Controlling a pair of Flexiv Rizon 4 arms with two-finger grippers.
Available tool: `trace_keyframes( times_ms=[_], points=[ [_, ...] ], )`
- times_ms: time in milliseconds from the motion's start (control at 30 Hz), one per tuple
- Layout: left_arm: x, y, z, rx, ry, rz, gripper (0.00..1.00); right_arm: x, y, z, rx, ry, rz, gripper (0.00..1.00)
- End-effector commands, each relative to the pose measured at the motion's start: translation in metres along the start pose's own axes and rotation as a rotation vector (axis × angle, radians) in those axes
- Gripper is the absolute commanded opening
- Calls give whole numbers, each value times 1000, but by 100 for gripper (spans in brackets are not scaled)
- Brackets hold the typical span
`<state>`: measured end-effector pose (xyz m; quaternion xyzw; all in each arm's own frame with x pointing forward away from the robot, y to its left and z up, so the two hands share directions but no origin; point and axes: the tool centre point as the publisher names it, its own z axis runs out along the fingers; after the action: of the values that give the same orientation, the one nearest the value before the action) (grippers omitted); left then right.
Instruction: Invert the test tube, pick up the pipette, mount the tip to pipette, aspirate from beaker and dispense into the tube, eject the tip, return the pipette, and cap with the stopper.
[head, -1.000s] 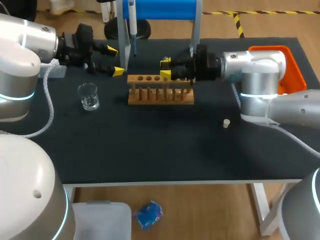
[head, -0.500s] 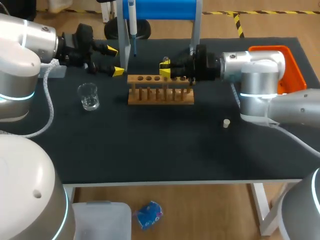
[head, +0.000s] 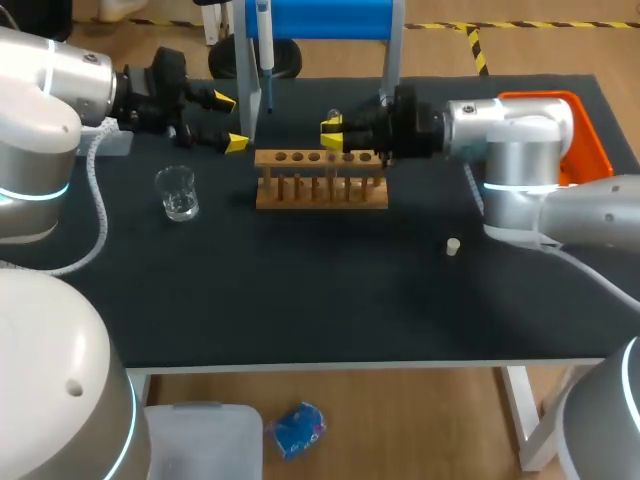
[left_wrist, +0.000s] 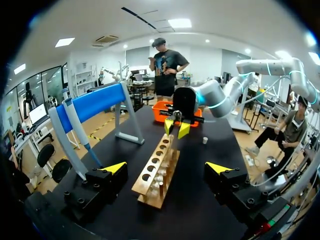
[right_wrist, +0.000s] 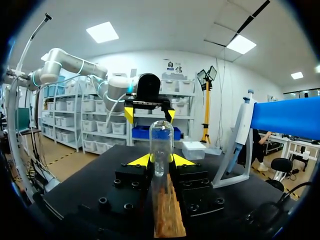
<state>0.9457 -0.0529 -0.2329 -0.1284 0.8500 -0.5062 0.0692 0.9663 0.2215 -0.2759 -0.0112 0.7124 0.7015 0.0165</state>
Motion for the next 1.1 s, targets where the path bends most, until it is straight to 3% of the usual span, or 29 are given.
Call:
trace_keyframes(
  times_ms=[33, 1100],
  points=[
    [0, 0, 0, 0, -1, 0, 100, 3, 5, -1, 5, -2, 1, 0],
    [0, 0, 0, 0, -1, 0, 100, 4, 36, -6, -11, 2, -21, 0]
  ],
)
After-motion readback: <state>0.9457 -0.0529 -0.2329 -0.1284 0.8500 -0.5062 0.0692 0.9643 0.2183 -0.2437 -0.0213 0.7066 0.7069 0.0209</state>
